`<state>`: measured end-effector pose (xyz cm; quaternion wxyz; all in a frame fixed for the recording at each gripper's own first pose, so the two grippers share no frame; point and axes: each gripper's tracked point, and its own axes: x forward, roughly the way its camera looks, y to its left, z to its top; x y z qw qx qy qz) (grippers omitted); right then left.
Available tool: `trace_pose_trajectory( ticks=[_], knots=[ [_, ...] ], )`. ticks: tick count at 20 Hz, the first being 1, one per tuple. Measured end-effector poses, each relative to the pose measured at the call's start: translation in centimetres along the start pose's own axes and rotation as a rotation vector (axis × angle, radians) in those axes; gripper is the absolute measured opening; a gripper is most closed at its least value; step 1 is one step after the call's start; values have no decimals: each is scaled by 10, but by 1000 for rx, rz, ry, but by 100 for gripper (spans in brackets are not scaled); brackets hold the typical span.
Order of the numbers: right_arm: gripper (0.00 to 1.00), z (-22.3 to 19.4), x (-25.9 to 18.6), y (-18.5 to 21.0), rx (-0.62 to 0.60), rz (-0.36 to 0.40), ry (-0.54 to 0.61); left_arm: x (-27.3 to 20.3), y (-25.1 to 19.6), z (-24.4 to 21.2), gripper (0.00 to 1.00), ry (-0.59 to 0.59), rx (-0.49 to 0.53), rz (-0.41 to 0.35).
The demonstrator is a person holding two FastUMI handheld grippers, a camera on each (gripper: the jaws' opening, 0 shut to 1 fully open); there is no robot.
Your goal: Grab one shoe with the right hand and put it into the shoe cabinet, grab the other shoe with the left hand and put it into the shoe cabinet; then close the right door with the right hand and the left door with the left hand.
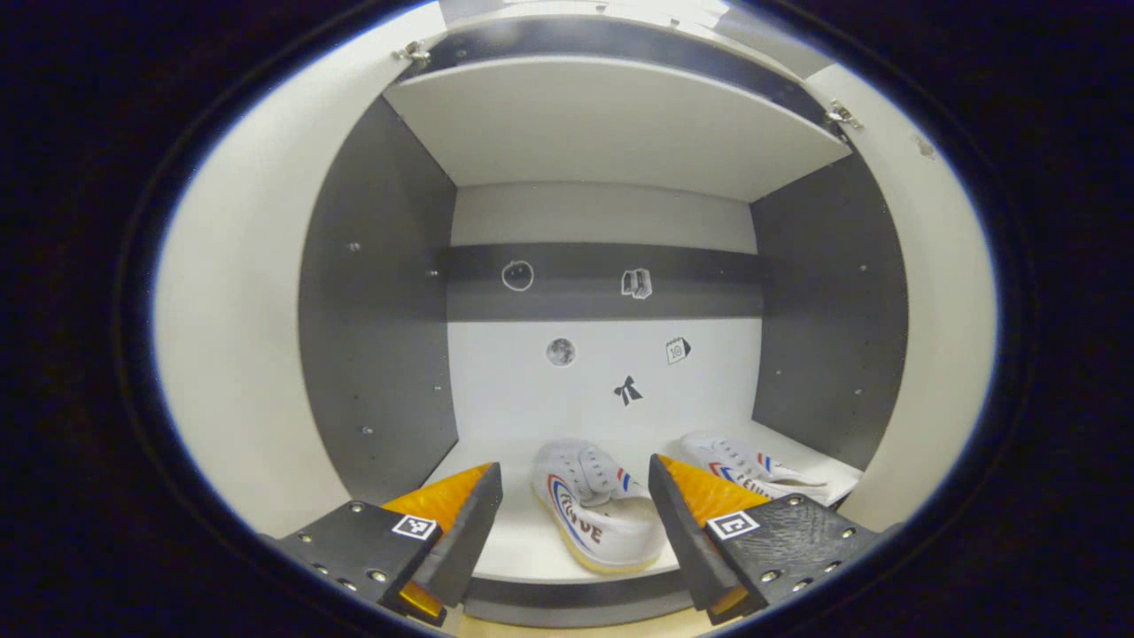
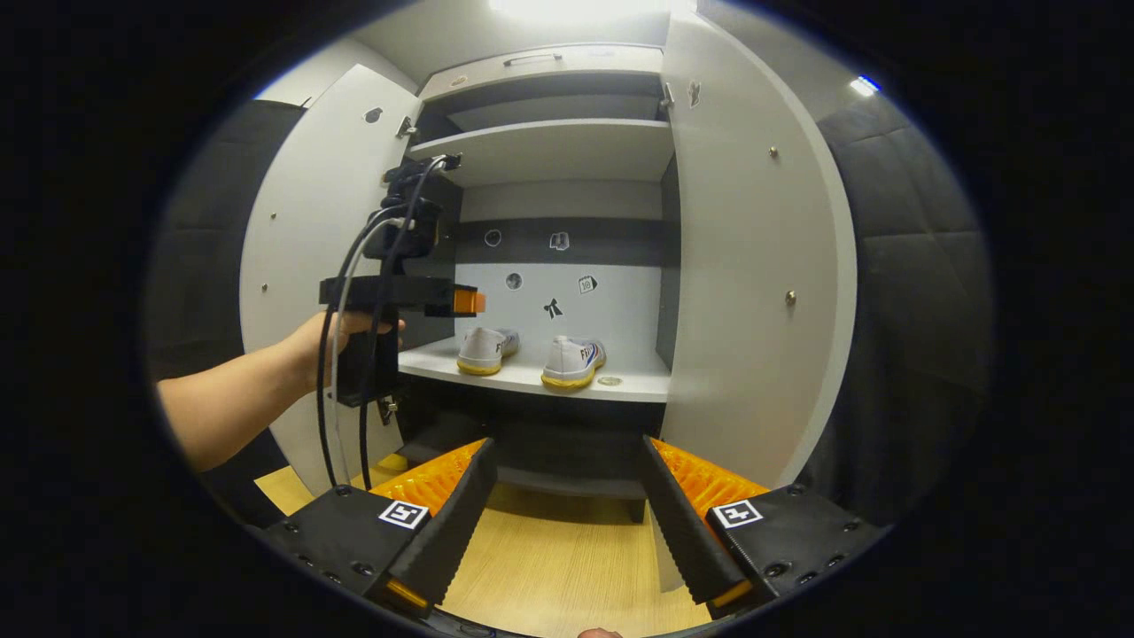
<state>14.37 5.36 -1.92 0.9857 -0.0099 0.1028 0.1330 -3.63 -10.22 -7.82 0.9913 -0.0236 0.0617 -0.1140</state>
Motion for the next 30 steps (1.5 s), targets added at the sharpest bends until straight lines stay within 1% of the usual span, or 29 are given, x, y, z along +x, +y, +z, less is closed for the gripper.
trace_pose_trajectory(
  ticks=[5, 8, 9, 10, 15, 17, 18, 19, 20, 24, 27, 30],
  knots=[
    [100, 16, -22, 6, 5, -10, -37, -116, 5, 20, 99, -41, -13, -16],
    [100, 24, -36, 8, 3, -18, -58, -181, 16, 34, 99, -56, -12, -19],
    [98, 26, -39, 8, 3, -18, -63, -201, 20, 37, 99, -64, -2, -15],
    [97, 28, -43, 9, 1, -19, -67, -215, 21, 37, 99, -69, 8, -13],
    [100, 37, -57, 8, 19, -24, -88, -282, 32, 33, 99, -85, 22, -10],
    [100, 38, -63, 7, 23, -24, -92, -305, 36, 34, 99, -92, 32, -11],
    [97, 39, -65, 6, 22, -25, -94, -313, 37, 34, 99, -94, 36, -10],
    [100, 39, -68, 5, 20, -26, -95, -320, 37, 33, 96, -95, 36, -11],
    [100, 41, -69, 4, 19, -30, -96, -326, 40, 32, 94, -96, 30, -11],
    [100, 44, -78, -10, 17, -60, -93, -351, 50, 26, 94, -92, 15, -3],
    [100, 48, -85, -33, 11, -114, -95, -365, 58, 24, 94, -91, 26, 8],
    [100, 56, -90, -68, -2, -200, -99, -374, 63, 23, 94, -88, 14, 12]
  ],
)
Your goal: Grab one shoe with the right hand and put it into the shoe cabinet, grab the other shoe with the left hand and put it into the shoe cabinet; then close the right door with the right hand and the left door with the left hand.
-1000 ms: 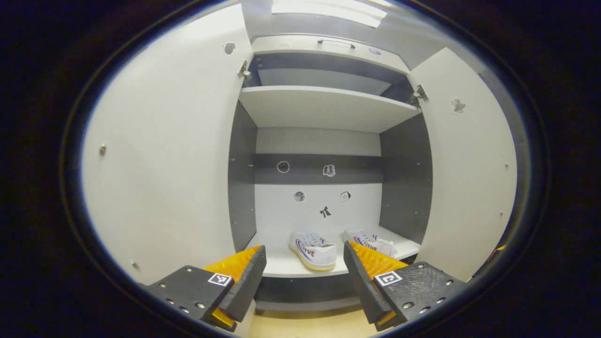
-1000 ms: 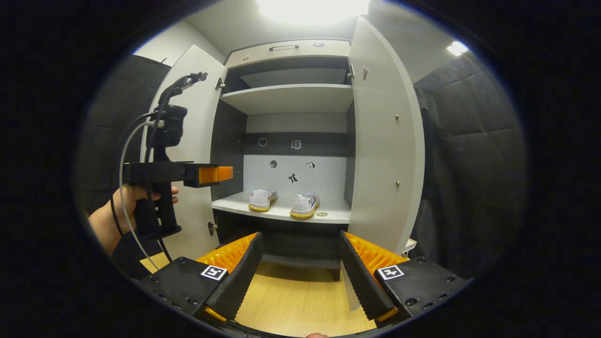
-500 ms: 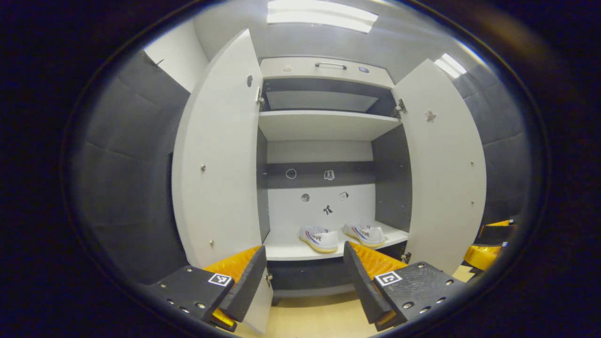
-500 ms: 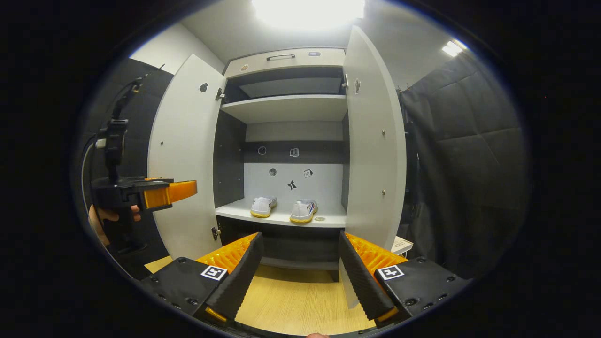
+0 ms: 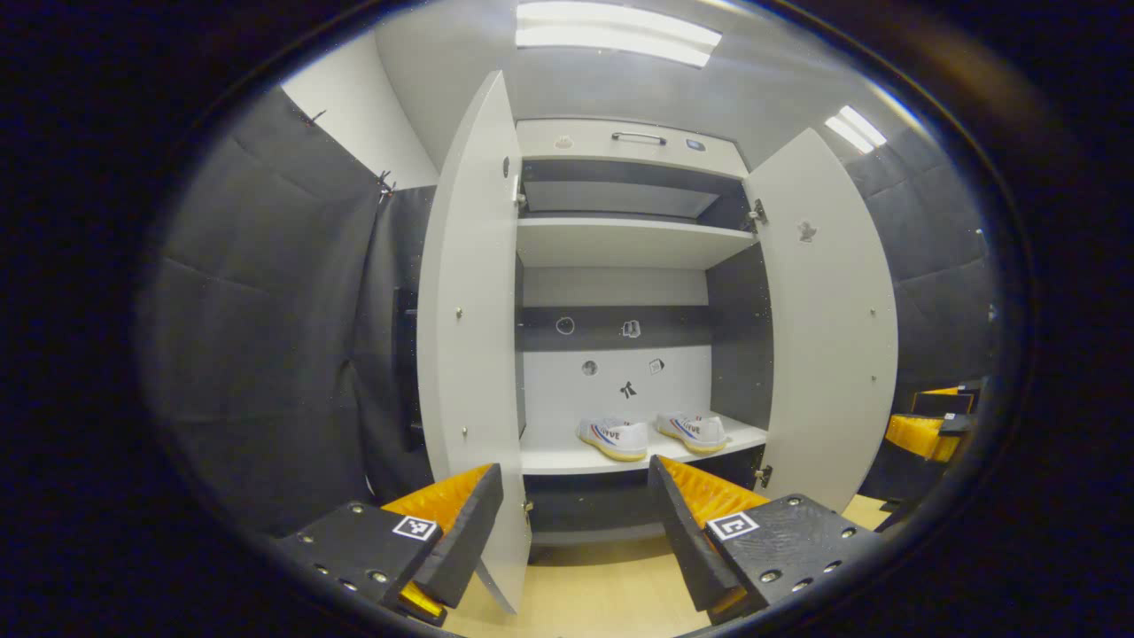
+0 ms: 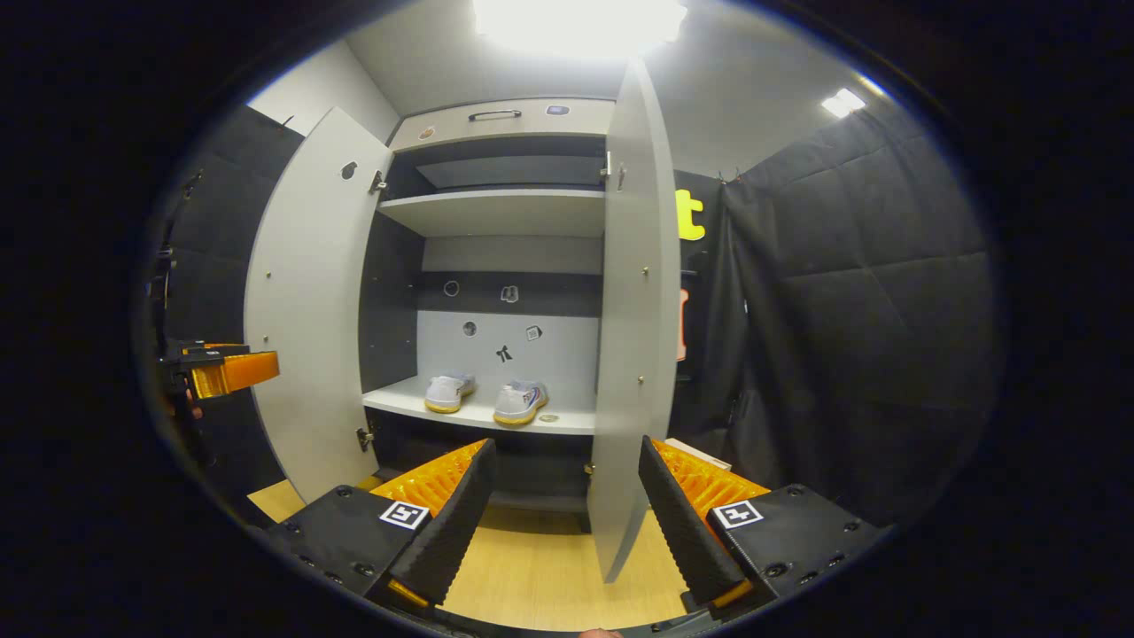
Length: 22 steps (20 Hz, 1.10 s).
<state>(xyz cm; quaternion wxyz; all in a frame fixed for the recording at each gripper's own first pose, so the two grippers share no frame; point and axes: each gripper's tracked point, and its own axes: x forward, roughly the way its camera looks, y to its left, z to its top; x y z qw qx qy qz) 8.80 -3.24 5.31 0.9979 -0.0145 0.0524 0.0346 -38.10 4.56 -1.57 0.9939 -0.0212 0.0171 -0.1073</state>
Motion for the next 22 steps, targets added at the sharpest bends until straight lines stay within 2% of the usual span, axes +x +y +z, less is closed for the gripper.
trace_pose_trajectory(
  ticks=[2, 3, 4, 5, 9, 10, 14, 17, 22],
  knots=[
    [100, 6, 5, -24, 2, -61, -3, -4, 2, -1, 94, 2, 2, 4],
    [100, 10, 6, -38, 8, -94, -7, -5, 3, 0, 99, 0, 6, 9],
    [100, 14, 8, -50, 14, -126, -14, -7, 3, 0, 99, 1, 7, 12],
    [100, 17, 11, -63, 18, -160, -20, -7, 5, 0, 94, 2, 4, 14],
    [100, 32, 24, -111, 21, -299, -43, -9, 17, -3, 94, 10, -2, 38],
    [100, 34, 27, -120, 24, -330, -46, -10, 21, -4, 99, 14, -1, 48],
    [100, 37, 47, -149, 24, -432, -38, -14, 41, -6, 99, 25, 2, 93],
    [100, 42, 62, -156, 38, -465, -42, -19, 57, -6, 99, 27, 8, 127],
    [98, 35, 81, -146, 37, -446, -14, -24, 82, -8, 99, 32, 0, 167]
  ],
)
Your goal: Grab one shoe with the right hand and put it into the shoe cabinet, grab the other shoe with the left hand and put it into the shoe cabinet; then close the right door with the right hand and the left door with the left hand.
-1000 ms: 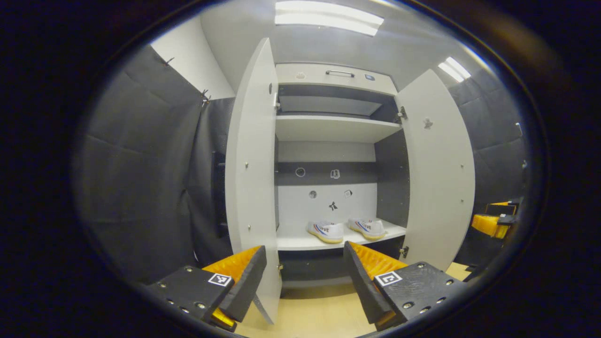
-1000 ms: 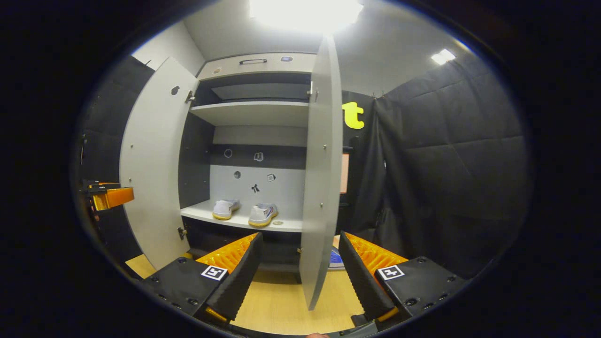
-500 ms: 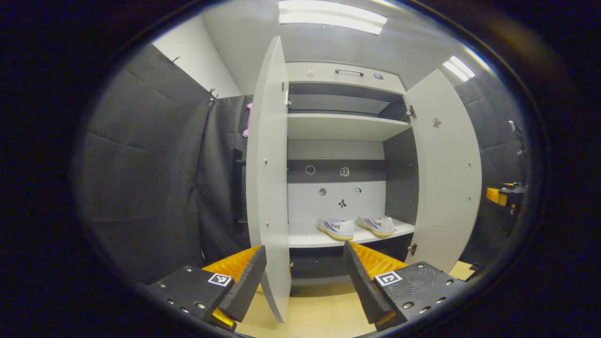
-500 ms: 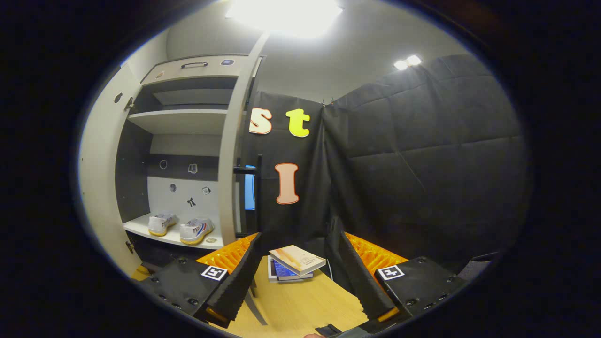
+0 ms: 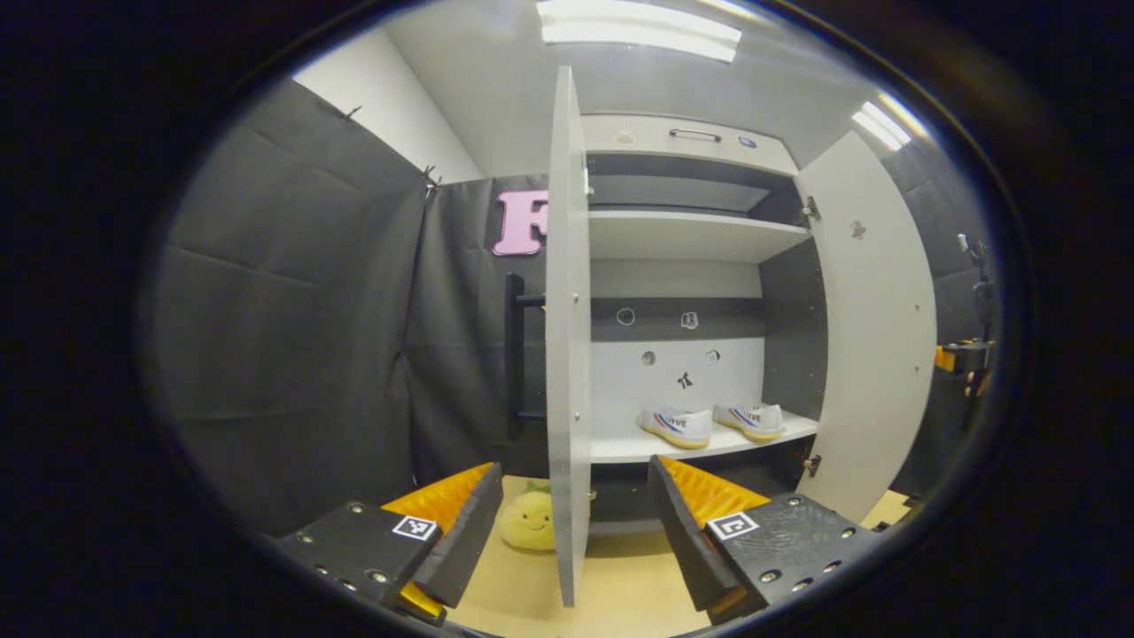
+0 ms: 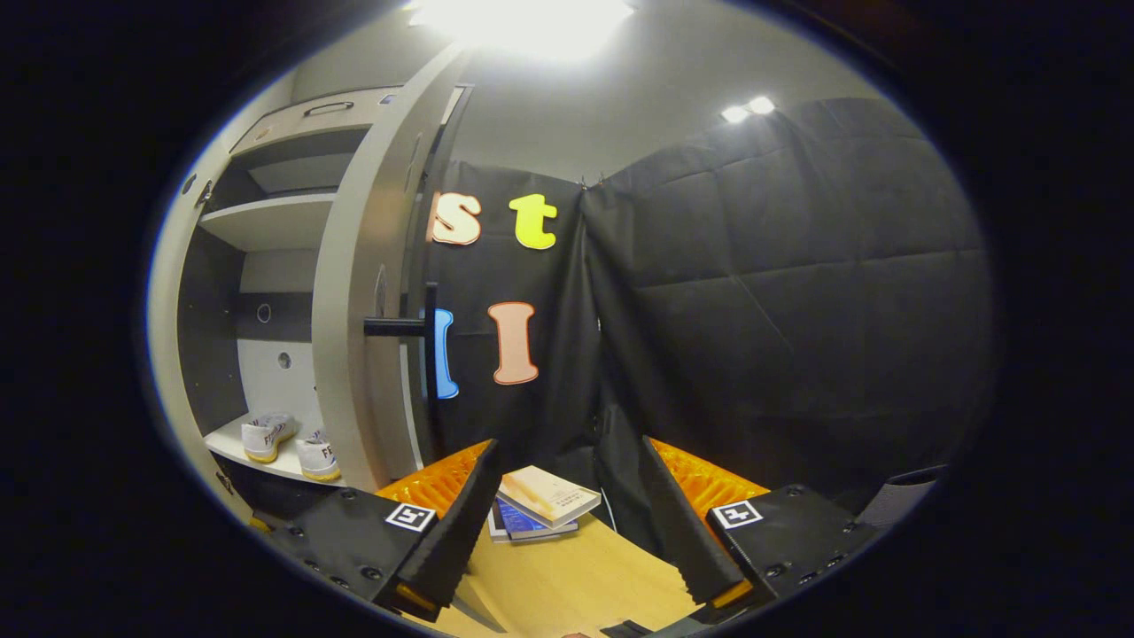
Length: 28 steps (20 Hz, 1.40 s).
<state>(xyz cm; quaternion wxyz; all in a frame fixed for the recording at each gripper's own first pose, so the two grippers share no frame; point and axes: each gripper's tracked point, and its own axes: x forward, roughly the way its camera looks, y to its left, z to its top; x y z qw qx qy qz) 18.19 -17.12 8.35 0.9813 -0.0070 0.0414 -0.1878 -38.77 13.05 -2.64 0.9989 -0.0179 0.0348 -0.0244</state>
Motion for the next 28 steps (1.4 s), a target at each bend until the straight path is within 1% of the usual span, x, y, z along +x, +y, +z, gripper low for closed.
trace_pose_trajectory(
  ticks=[2, 3, 4, 5, 6, 7, 8, 15, 16, 17, 18, 19, 20, 25, 27, 28],
  knots=[
    [96, 3, -4, 4, -13, 13, -6, -1, 7, -1, 99, 0, 1, 9],
    [92, 4, -6, 7, -12, 22, -3, -1, 10, 0, 99, -1, 2, 11],
    [96, 4, -9, 10, -11, 27, -4, -1, 13, 1, 99, -4, 2, 15],
    [92, 4, -10, 13, -11, 32, -3, 0, 17, 2, 99, -5, 1, 18],
    [96, 4, -14, 18, -10, 42, -5, -2, 20, 2, 99, -5, -3, 19],
    [92, 4, -17, 24, -12, 56, -4, -2, 23, 2, 99, -6, -6, 19],
    [96, 5, -20, 30, -11, 73, -7, -2, 24, 2, 99, -5, -9, 19],
    [96, 4, -40, 81, 3, 204, -12, -8, 26, -2, 99, 2, -7, 29],
    [92, 4, -43, 90, 6, 223, -13, -11, 28, -3, 99, 3, -7, 31],
    [96, 1, -45, 99, 13, 239, -14, -12, 29, -4, 99, 4, -8, 35],
    [96, 0, -45, 106, 17, 257, -14, -13, 30, -5, 99, 5, -10, 41],
    [92, 1, -45, 114, 25, 271, -17, -15, 33, -6, 99, 7, -10, 48],
    [96, 1, -44, 120, 28, 283, -17, -18, 36, -8, 99, 8, -9, 56],
    [96, 2, -42, 149, 32, 355, -18, -25, 53, -10, 99, 18, -10, 105],
    [96, 2, -42, 164, 18, 392, -17, -25, 60, -12, 99, 25, -17, 120],
    [97, 3, -43, 168, 6, 398, -24, -23, 63, -12, 99, 29, -18, 128]
  ],
)
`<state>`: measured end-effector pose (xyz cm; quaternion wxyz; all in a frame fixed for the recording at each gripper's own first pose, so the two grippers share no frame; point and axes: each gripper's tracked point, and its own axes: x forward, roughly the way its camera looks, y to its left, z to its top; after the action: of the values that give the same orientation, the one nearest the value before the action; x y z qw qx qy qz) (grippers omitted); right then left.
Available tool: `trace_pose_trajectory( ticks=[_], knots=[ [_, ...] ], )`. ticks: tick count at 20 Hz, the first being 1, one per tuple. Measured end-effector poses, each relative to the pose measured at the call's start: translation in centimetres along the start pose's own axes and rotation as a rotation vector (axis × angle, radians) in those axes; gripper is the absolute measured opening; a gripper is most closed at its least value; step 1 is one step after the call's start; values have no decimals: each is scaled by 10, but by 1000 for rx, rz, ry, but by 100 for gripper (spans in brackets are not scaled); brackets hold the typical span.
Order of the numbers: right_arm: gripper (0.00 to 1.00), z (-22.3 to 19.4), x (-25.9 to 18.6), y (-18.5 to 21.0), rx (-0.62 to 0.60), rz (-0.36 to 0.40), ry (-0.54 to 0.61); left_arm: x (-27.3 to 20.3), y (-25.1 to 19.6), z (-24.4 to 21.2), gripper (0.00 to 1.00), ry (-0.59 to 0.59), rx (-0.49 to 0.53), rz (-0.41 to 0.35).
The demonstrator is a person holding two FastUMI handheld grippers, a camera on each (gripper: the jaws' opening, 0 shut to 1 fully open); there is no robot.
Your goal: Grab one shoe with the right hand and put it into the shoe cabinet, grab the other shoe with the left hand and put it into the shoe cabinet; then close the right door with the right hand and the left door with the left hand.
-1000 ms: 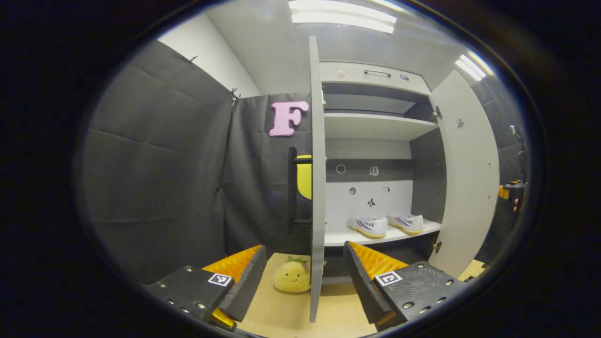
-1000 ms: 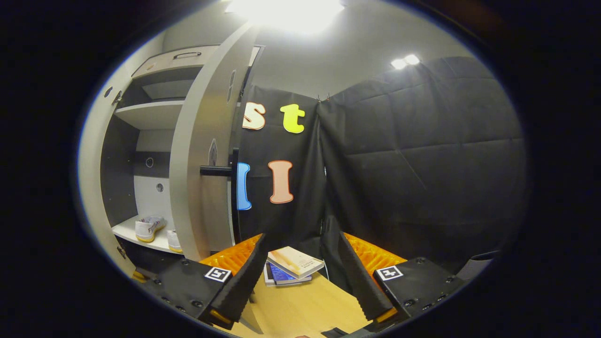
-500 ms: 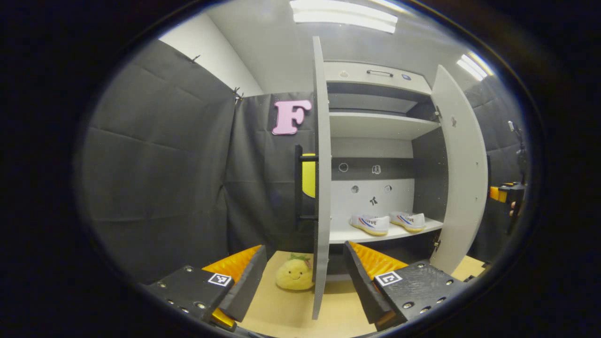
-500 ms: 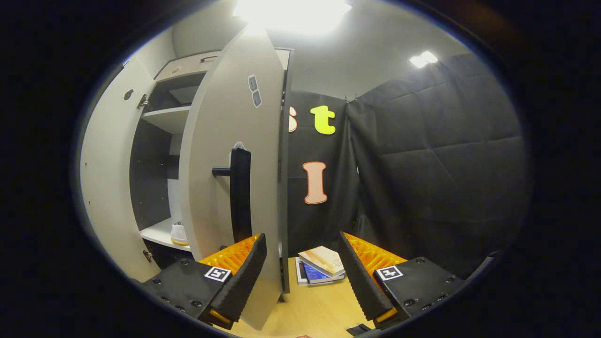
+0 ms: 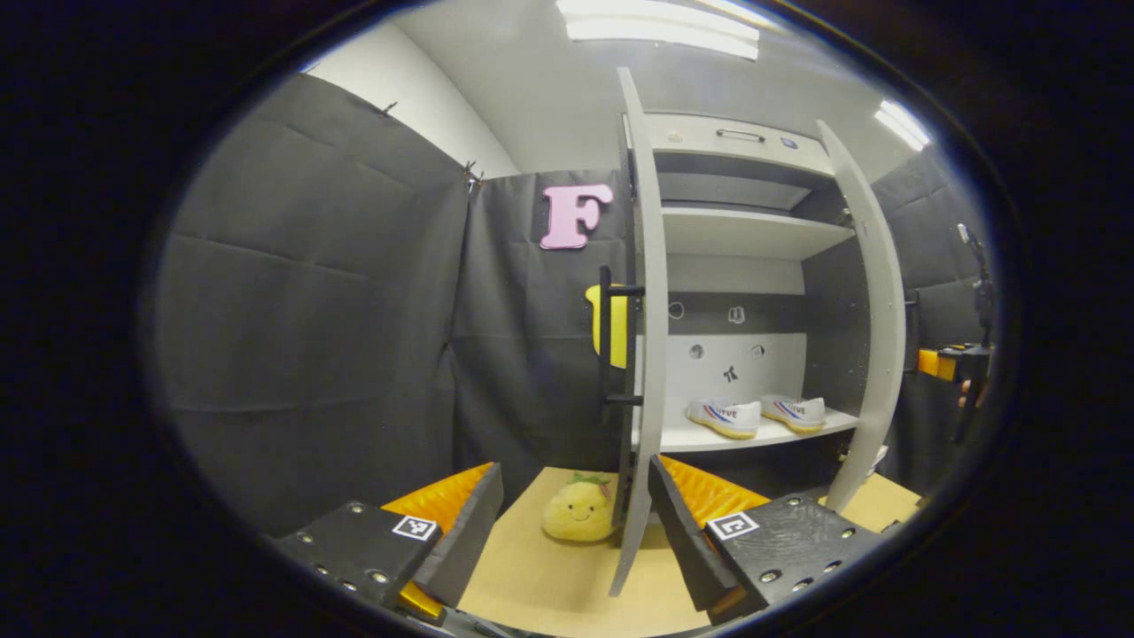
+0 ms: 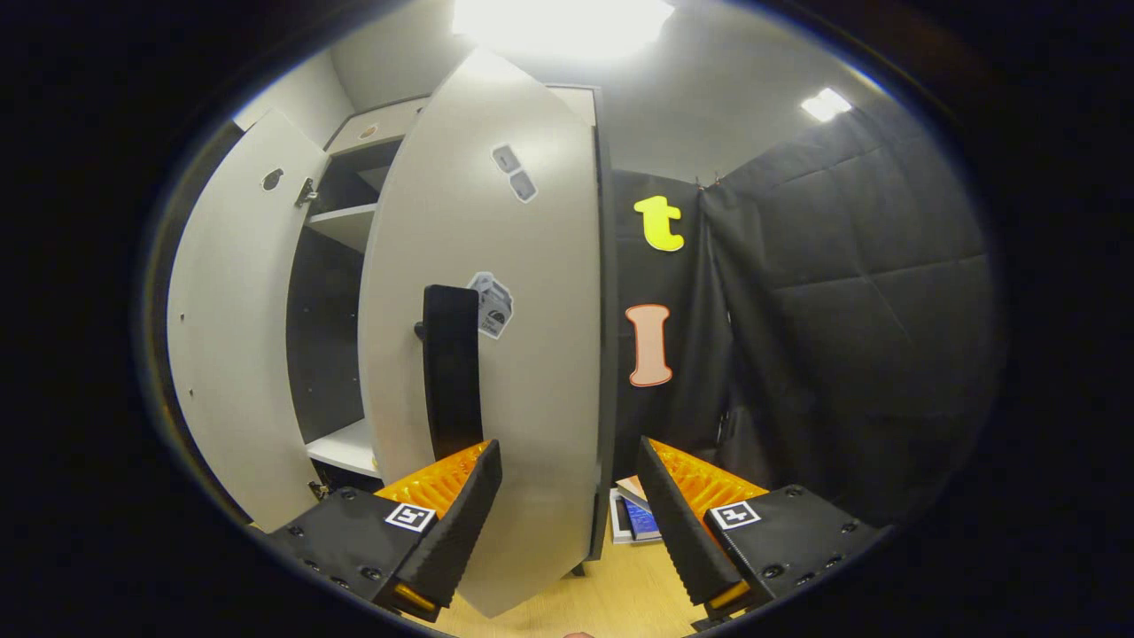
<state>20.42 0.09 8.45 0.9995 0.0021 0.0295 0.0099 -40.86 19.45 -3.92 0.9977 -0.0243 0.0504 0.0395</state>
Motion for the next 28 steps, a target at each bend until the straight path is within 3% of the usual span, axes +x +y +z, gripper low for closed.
trace_pose_trajectory(
  ticks=[6, 13, 18, 19, 26, 28],
  knots=[
    [95, -2, -12, 10, -33, 46, -24, 22, 31, 9, 99, -8, -13, 56],
    [98, -38, -40, 3, -68, 72, 29, 78, 73, 34, 99, -37, -31, 106],
    [98, -52, -51, -20, -71, 30, 56, 114, 81, 33, 99, -27, -60, 120],
    [99, -53, -53, -26, -68, 17, 57, 118, 78, 30, 93, -25, -73, 113],
    [99, -57, -62, -54, -40, -33, 62, 126, 59, 28, 93, -31, -48, 96],
    [99, -61, -63, -56, -34, -32, 66, 126, 60, 25, 99, -18, -71, 84]
  ],
)
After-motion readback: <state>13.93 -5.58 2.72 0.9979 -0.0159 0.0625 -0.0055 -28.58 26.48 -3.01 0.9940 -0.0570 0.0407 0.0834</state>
